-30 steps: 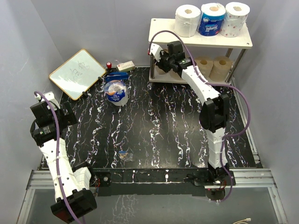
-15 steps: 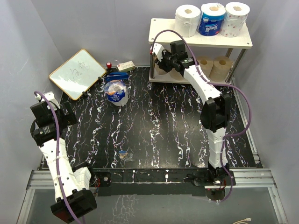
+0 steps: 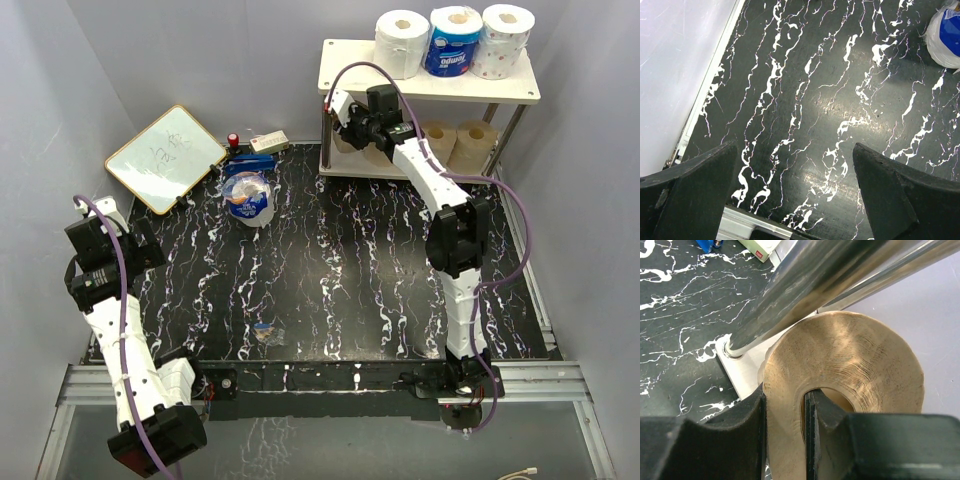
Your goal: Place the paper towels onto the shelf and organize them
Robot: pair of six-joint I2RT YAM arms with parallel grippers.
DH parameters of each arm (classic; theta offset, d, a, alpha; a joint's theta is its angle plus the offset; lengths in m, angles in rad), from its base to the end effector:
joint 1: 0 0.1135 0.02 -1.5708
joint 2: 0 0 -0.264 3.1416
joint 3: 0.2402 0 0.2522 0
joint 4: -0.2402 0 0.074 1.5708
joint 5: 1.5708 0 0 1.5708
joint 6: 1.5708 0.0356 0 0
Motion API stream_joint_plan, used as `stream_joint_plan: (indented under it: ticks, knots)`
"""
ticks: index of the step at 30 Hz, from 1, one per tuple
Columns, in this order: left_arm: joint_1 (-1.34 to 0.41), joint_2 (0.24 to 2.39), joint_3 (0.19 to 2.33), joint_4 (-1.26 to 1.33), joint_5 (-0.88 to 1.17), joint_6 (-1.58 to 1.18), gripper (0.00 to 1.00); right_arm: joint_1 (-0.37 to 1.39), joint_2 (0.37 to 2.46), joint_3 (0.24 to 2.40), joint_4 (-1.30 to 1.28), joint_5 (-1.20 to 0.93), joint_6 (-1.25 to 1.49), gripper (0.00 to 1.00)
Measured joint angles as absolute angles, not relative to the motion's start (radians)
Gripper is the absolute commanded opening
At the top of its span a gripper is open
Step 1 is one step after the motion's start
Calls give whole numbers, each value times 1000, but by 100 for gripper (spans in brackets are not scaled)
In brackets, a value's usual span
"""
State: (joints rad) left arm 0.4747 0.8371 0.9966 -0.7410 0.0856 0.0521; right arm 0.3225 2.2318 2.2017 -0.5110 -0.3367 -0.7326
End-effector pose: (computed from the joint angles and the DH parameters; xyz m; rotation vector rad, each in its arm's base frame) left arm 0.1499 0.0736 0.3476 -0.4037 2.1195 0.2137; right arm 0.4904 0.1763 0.3191 -1.2144 1.6889 0.1060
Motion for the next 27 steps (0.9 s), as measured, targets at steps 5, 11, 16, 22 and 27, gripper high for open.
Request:
stream_joint_plan:
  ticks: [5,11,16,22,27]
  knots:
    - [475,838,997,-741,86,52,98,322,2236,2205,-507,-332,-736,8]
    - [475,845,997,-741,85,52,98,321,2197,2130,-479,-346,-730,7]
    - [475,850,997,-741,85,52,98,319,2138,2049,-524,-375,-720,0]
    - [475,855,997,-741,85,52,98,318,2078,1989,-553,-399,-722,0]
    - [475,856,997,-741,86,52,98,318,2071,1984,-564,-411,-724,2]
